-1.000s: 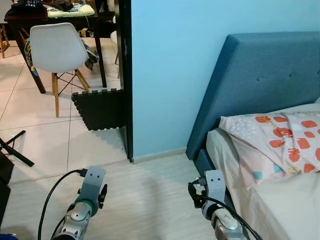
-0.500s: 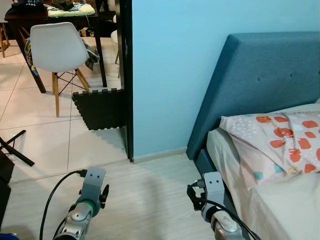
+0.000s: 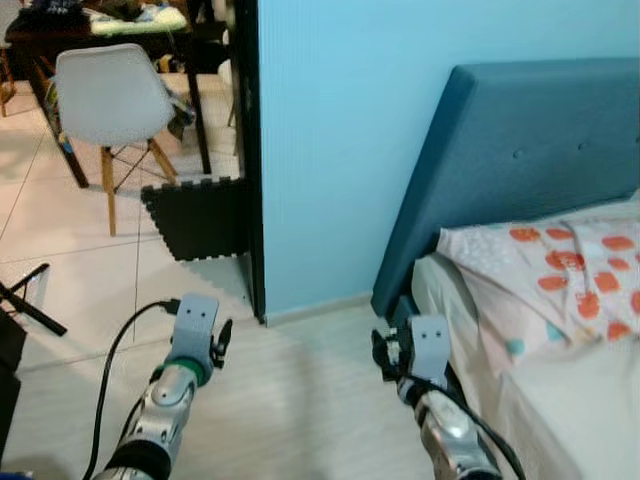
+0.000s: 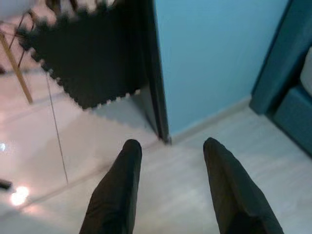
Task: Clean up the room
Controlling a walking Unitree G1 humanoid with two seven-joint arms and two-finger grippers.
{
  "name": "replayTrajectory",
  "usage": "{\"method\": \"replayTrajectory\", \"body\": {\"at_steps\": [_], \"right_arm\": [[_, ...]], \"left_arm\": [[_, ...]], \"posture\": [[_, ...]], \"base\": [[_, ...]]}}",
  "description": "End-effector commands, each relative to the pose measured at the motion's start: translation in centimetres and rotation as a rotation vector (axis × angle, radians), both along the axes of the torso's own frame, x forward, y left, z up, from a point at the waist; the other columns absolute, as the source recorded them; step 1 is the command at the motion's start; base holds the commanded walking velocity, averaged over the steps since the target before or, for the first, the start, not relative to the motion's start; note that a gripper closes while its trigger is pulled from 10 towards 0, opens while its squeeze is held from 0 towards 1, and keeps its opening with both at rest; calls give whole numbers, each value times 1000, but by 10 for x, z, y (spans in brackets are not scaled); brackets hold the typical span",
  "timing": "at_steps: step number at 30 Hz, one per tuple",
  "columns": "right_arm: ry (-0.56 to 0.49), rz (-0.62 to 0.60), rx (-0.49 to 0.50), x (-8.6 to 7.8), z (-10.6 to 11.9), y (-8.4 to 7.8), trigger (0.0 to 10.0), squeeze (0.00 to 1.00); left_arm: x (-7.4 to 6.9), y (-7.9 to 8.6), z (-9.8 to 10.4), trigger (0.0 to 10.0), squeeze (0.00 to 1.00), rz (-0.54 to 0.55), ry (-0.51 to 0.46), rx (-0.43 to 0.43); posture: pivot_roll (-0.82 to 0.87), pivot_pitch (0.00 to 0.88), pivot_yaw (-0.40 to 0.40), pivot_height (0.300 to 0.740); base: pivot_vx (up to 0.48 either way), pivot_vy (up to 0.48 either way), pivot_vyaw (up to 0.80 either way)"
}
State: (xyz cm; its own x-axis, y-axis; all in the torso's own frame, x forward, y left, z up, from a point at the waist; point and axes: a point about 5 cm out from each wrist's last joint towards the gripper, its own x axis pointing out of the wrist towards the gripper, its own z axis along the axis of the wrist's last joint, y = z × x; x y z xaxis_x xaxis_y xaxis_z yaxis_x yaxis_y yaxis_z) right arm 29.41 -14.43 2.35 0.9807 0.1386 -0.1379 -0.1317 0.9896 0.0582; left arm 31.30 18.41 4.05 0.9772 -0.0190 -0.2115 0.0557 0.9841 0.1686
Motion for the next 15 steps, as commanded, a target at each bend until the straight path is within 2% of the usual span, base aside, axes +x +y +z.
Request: {"method": "replayTrajectory", "body": {"at_steps": [1,3,9,15], "right_arm": [[14,-37,11,-4,-4,-8,10000,0],[8,-42,10,-3,-3,-10,10000,0],[-7,-40,15,-1,1,-9,10000,0],[-17,-32,24,0,3,-6,10000,0]], "left_arm": [[1,-8,2,10000,0,-22,-10,-18],[6,-13,9,10000,0,-34,-36,-34],[8,-21,12,10000,0,-92,-28,-66],[8,-23,16,10000,0,-105,-55,-71]], "posture": [[-20,2,6,740],[-21,4,7,740],[-21,7,9,740],[-19,6,8,740]], "base": [[0,0,-800],[0,0,-800],[0,0,-800],[0,0,-800]]}}
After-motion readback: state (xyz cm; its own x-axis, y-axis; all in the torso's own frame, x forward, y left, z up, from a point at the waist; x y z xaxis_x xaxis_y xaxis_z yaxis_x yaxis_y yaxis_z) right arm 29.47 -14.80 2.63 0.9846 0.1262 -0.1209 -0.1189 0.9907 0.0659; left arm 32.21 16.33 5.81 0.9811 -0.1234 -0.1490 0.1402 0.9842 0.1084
